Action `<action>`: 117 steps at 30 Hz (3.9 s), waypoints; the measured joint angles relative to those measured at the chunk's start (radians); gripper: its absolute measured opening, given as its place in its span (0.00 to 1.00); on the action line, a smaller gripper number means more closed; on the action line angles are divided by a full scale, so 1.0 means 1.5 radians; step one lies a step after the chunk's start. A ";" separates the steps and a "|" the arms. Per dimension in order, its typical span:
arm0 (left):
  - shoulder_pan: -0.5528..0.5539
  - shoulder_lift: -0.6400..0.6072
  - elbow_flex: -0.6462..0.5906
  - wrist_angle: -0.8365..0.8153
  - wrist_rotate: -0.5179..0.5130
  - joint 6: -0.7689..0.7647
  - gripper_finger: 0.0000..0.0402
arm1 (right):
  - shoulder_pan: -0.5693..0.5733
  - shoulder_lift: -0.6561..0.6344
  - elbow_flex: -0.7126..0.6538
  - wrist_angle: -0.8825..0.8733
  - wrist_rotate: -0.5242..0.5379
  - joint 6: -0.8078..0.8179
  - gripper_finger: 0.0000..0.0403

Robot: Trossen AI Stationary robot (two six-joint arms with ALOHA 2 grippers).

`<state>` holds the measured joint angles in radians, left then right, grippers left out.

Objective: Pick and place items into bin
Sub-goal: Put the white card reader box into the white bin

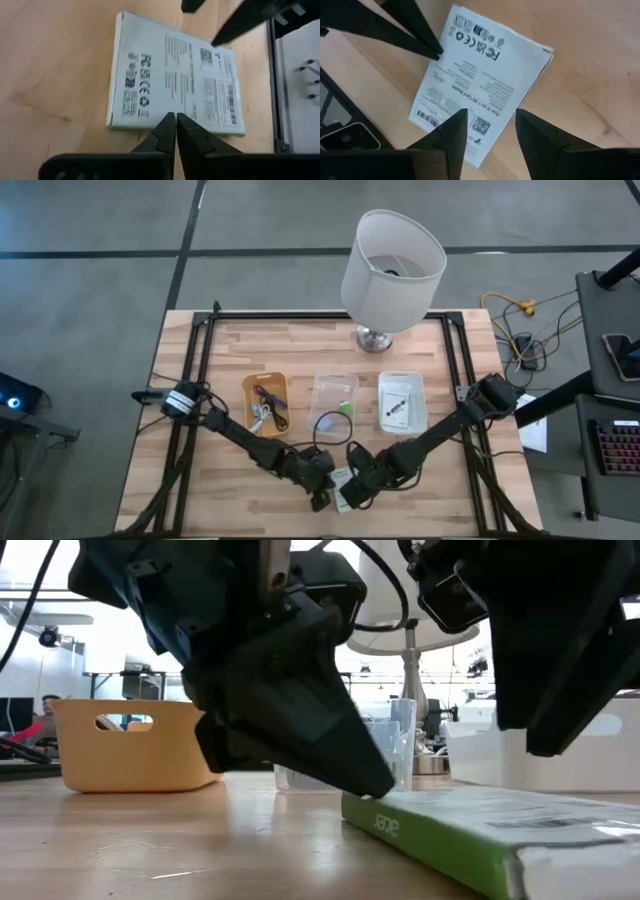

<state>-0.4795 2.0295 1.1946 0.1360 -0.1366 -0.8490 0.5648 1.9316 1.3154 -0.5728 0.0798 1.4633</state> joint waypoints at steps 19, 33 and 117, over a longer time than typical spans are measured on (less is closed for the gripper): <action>-0.002 0.005 -0.013 0.006 0.017 -0.007 0.00 | -0.001 0.000 -0.005 0.004 -0.024 0.002 0.38; -0.012 0.005 -0.016 -0.015 0.020 -0.008 0.00 | -0.019 0.000 -0.067 0.146 -0.037 0.006 0.39; -0.038 -0.112 -0.017 -0.026 -0.225 0.009 0.16 | -0.343 -0.611 -0.459 -0.079 0.009 0.087 0.28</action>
<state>-0.5370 1.8622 1.1690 0.0967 -0.4748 -0.8349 0.0502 1.0153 0.6262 -0.6911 0.0926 1.5935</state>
